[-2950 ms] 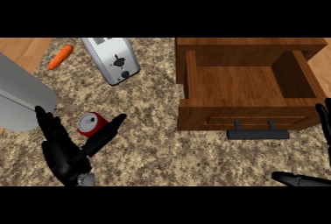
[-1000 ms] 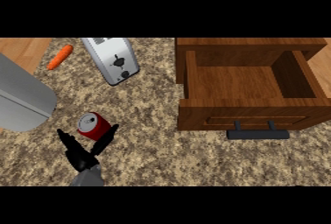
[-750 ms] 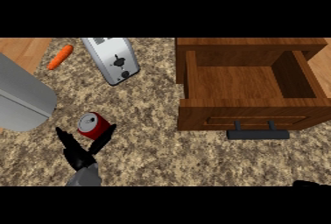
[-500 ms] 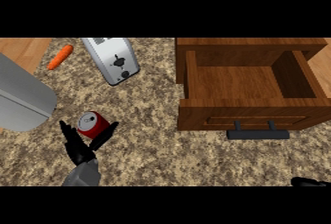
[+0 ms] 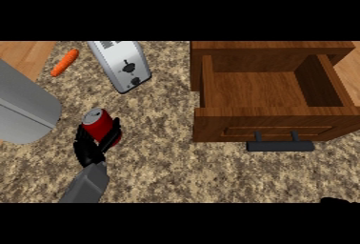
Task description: Pick up the can, place it into the drawer and close the drawer
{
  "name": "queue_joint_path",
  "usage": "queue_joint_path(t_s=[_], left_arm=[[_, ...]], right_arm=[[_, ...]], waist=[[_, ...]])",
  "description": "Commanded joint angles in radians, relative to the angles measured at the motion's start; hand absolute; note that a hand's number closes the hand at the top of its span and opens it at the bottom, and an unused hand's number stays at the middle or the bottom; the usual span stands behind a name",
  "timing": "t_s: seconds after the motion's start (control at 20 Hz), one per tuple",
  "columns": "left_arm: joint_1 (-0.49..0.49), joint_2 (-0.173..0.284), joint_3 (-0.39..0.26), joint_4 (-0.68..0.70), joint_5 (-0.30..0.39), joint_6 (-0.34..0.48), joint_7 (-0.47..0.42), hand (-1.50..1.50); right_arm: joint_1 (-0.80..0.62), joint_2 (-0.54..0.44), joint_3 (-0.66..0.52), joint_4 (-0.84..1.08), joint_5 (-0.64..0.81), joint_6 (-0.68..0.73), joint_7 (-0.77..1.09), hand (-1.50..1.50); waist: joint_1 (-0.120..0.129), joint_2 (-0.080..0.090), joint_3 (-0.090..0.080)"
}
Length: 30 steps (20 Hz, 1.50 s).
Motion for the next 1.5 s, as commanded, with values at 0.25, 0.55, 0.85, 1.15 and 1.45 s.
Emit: queue_joint_path(t_s=[0.25, 0.55, 0.85, 1.15, 1.45], left_arm=[[-0.127, 0.043, -0.13, 0.105, -0.126, -0.198, 0.063, 1.5], [-0.166, 0.062, -0.245, 0.086, -0.197, -0.464, 0.146, 1.5], [-0.246, 0.01, -0.274, -0.012, -0.237, -0.403, 0.27, 1.5], [-0.313, 0.026, -0.289, -0.135, -0.283, -0.354, 0.386, 1.5], [-0.39, 0.001, -0.329, -0.329, -0.307, -0.266, 0.623, 1.5]], right_arm=[[-0.031, 0.01, 0.018, 0.011, 0.043, -0.015, -0.01, -1.5], [-0.024, -0.009, -0.022, -0.036, 0.019, -0.021, 0.021, -1.5], [-0.044, -0.007, -0.021, 0.003, 0.023, -0.019, 0.006, -1.5], [-0.036, -0.005, -0.033, 0.024, 0.039, -0.015, -0.031, -1.5], [-0.038, -0.029, -0.036, -0.078, 0.024, -0.026, 0.085, -1.5]], waist=[[-0.014, 0.007, -0.001], [-0.007, 0.001, -0.001], [0.004, -0.002, 0.0], [0.007, -0.003, 0.0], [0.008, -0.005, 0.0]])
